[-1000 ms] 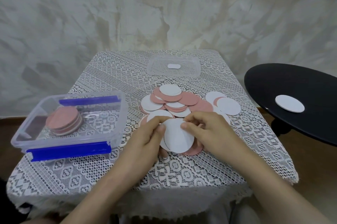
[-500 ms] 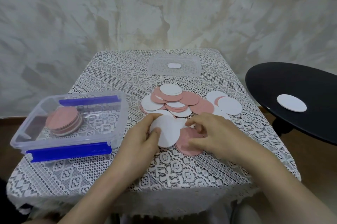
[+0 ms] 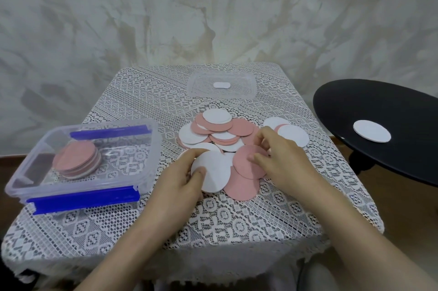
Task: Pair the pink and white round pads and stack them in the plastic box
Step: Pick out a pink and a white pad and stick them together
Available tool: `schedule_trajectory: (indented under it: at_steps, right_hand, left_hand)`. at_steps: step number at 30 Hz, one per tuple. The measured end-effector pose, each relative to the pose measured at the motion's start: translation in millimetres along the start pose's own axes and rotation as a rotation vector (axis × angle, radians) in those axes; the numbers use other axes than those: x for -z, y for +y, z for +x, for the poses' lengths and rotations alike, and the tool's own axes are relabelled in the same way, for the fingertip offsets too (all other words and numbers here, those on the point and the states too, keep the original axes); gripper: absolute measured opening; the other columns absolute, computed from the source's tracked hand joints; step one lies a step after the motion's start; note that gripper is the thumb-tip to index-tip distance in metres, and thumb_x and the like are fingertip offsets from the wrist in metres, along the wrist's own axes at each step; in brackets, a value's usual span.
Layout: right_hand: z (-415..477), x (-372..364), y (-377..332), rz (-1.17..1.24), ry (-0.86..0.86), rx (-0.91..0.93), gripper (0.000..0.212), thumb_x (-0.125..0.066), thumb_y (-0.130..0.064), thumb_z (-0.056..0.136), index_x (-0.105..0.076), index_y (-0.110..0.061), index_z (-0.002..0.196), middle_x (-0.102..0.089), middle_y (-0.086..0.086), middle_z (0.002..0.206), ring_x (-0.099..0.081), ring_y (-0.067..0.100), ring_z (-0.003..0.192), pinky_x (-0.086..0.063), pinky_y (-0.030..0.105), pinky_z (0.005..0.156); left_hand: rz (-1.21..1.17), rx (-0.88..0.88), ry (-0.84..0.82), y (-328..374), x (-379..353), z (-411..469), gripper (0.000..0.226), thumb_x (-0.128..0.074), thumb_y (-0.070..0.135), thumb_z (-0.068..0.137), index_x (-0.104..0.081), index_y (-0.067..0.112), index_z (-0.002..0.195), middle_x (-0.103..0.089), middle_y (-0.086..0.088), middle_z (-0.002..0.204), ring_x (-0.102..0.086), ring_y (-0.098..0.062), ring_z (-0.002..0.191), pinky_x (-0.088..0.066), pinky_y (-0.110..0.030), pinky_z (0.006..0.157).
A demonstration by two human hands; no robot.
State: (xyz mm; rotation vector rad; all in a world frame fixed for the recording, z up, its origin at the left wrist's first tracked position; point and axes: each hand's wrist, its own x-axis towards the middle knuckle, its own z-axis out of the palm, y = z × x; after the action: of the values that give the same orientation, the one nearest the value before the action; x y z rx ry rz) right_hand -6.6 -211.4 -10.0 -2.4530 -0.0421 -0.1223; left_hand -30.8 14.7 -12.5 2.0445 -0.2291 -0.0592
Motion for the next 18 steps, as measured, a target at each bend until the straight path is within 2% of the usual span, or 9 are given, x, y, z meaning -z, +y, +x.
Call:
schedule_trajectory:
  at_steps: [2,4,5,7,9,11,16,18]
  right_hand:
    - [0,0,3,0.186,-0.001,-0.028,0.015,-0.064,-0.028,0.097,-0.053,-0.031,0.088,-0.062,-0.006,0.087,-0.065,0.019,0.080,-0.059,0.045,0.072]
    - [-2,1,3,0.372,-0.025,-0.034,0.017,-0.063,-0.027,0.098,-0.054,-0.030,0.084,-0.066,0.000,0.092,-0.069,0.031,0.087,-0.061,0.055,0.074]
    - [-2,1,3,0.428,-0.041,-0.021,0.016,-0.062,-0.028,0.098,-0.055,-0.028,0.083,-0.067,0.000,0.093,-0.070,0.030,0.087,-0.061,0.056,0.074]
    - [-6,2,0,0.490,-0.087,0.024,0.011,-0.060,-0.027,0.099,-0.057,-0.022,0.089,-0.066,-0.003,0.090,-0.066,0.015,0.072,-0.059,0.048,0.070]
    - [-11,4,-4,0.495,-0.124,0.070,0.009,-0.058,-0.019,0.103,-0.057,-0.013,0.096,-0.062,-0.003,0.087,-0.053,0.000,0.056,-0.046,0.027,0.055]
    - [-15,7,-8,0.487,-0.109,0.099,0.008,-0.055,-0.015,0.103,-0.056,-0.010,0.097,-0.058,-0.005,0.084,-0.049,-0.002,0.052,-0.037,0.015,0.048]
    - [-30,1,-22,0.487,-0.166,0.069,0.007,-0.057,-0.017,0.103,-0.055,-0.016,0.095,-0.058,-0.016,0.061,-0.051,-0.001,0.049,-0.040,0.015,0.047]
    - [-40,-11,-32,0.485,-0.198,0.053,0.009,-0.059,-0.019,0.101,-0.054,-0.023,0.094,-0.059,-0.011,0.058,-0.056,0.005,0.051,-0.048,0.026,0.048]
  left_hand:
    - [0.008,0.005,0.005,1,1,-1,0.032,-0.047,0.014,0.102,-0.060,0.042,0.113,-0.063,0.023,0.062,-0.053,-0.001,0.050,-0.038,-0.014,0.047]
    - [0.011,0.005,0.010,1,2,-2,0.032,-0.047,0.014,0.102,-0.060,0.042,0.112,-0.063,0.022,0.063,-0.055,-0.001,0.051,-0.038,-0.015,0.047]
    - [0.010,0.003,0.014,1,2,-2,0.032,-0.047,0.014,0.102,-0.060,0.042,0.112,-0.064,0.020,0.065,-0.056,-0.003,0.053,-0.039,-0.015,0.048]
    - [0.012,0.001,0.018,1,2,-4,0.033,-0.046,0.015,0.102,-0.060,0.042,0.114,-0.064,0.013,0.072,-0.058,-0.003,0.056,-0.042,-0.015,0.051]
    - [0.008,0.002,0.020,0,4,-6,0.033,-0.045,0.016,0.103,-0.059,0.043,0.116,-0.063,0.009,0.082,-0.059,-0.002,0.058,-0.044,-0.016,0.054]
    - [-0.017,0.001,0.022,-1,6,-9,0.033,-0.043,0.016,0.104,-0.059,0.043,0.115,-0.061,0.008,0.083,-0.058,-0.001,0.059,-0.045,-0.017,0.055]
    - [-0.044,-0.054,-0.018,0,9,-23,0.029,-0.043,0.020,0.105,-0.060,0.041,0.116,-0.061,0.008,0.074,-0.057,-0.002,0.061,-0.043,-0.014,0.054]
    - [-0.044,-0.096,-0.050,-1,10,-29,0.026,-0.045,0.027,0.104,-0.060,0.042,0.118,-0.067,0.011,0.085,-0.062,-0.006,0.064,-0.049,-0.021,0.058]
